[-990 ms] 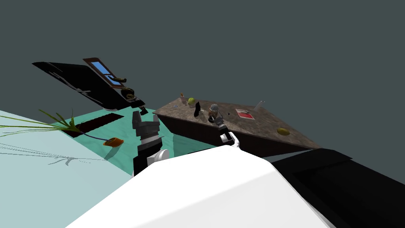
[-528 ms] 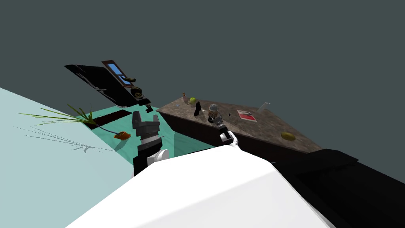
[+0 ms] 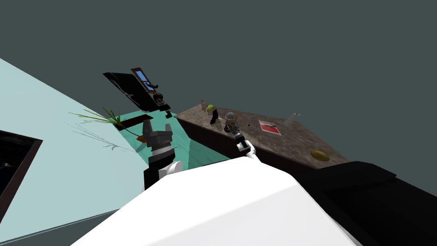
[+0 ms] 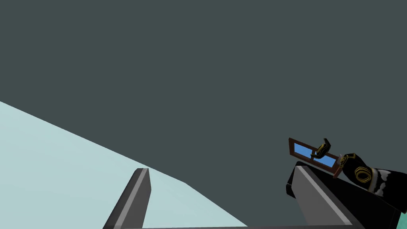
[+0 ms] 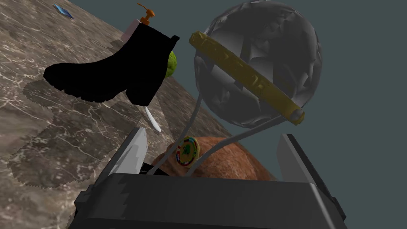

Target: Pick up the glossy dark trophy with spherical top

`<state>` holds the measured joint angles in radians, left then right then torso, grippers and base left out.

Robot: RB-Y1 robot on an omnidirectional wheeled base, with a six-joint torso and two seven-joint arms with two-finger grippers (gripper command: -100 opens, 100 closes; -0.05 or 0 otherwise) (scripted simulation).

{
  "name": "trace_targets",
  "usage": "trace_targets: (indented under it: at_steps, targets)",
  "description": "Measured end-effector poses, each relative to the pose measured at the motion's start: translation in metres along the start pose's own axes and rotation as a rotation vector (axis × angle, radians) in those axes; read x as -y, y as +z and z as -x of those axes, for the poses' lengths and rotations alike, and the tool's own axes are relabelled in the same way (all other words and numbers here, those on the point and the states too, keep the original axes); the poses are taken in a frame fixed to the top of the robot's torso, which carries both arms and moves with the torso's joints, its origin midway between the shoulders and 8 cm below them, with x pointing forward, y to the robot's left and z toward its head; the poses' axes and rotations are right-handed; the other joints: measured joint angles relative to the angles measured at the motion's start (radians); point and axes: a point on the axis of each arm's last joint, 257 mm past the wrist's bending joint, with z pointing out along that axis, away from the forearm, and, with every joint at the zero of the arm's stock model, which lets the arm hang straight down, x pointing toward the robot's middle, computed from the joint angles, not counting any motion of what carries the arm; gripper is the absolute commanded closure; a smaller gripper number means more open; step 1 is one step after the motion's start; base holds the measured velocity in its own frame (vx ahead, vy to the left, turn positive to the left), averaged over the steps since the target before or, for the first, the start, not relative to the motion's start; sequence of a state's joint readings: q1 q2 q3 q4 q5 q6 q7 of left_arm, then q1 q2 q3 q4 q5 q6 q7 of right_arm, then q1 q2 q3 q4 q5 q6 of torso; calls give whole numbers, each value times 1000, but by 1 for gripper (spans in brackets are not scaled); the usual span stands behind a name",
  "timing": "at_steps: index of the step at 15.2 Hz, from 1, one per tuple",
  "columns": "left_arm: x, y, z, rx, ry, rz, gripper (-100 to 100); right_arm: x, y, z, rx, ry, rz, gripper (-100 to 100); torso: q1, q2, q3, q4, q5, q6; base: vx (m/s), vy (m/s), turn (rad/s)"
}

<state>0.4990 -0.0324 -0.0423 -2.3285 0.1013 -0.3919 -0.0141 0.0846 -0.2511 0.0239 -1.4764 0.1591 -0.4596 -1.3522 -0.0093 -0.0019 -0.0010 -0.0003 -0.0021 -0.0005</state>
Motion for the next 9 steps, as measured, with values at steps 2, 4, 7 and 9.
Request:
trace_targets:
  at_steps: [2,4,7,9]
  targets:
    - [0,0,0,0,0,0,0,2,4,4,3,32,-6,-100,-1,0,0,0,0,0,-53,-124,249]
    - [0,0,0,0,0,0,0,3,7,7,5,67,-11,-100,-2,0,0,0,0,1,-54,-115,150]
    - [0,0,0,0,0,0,0,5,12,12,10,120,-19,-100,-1,-1,0,0,0,1,-52,-109,194]
    - [0,0,0,0,0,0,0,6,17,15,13,157,-25,-100,-2,0,0,0,0,0,-49,-118,160]
